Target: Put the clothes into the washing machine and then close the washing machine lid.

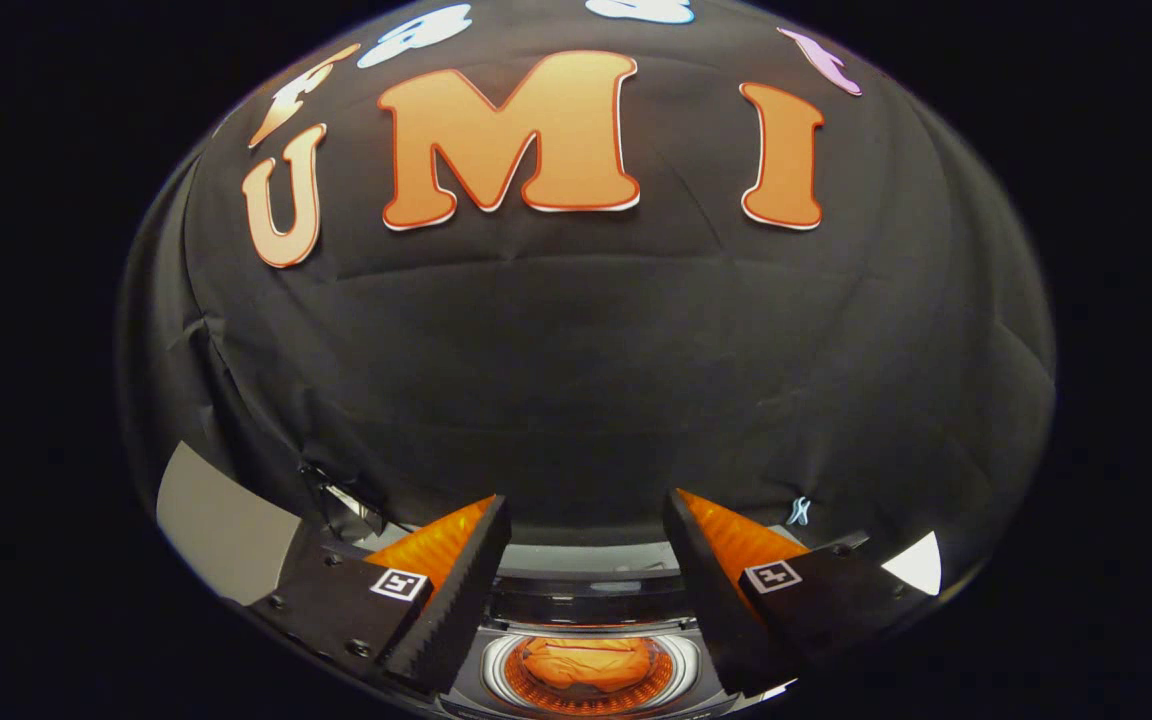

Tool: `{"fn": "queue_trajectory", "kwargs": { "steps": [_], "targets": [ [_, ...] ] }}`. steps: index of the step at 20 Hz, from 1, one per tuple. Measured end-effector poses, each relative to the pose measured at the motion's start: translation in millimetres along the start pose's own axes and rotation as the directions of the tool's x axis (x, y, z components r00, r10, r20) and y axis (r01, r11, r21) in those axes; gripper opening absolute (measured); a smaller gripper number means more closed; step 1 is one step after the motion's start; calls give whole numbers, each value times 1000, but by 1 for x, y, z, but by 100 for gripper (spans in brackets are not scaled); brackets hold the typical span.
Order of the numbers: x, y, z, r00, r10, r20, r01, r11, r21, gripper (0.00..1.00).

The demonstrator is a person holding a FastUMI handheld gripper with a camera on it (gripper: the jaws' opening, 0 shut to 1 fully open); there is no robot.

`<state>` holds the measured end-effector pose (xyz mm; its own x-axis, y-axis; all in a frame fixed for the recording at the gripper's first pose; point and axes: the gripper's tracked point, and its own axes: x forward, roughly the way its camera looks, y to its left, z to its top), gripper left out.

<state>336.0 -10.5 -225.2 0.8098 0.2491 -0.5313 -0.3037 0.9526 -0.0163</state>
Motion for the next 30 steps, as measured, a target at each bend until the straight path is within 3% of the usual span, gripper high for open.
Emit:
{"fn": "queue_trajectory", "kwargs": {
  "steps": [4, 8, 14, 30],
  "targets": [
    [13, 1, -24, 998, -1, -65, -1, 1000, -17, 99],
    [14, 0, -21, 999, -5, -35, 7, 999, 36, 98],
    [-3, 2, -37, 996, -1, -92, 2, 1000, 10, 99],
    [-67, 4, -95, 996, -66, -59, 67, 998, 17, 99]
  ]
}}
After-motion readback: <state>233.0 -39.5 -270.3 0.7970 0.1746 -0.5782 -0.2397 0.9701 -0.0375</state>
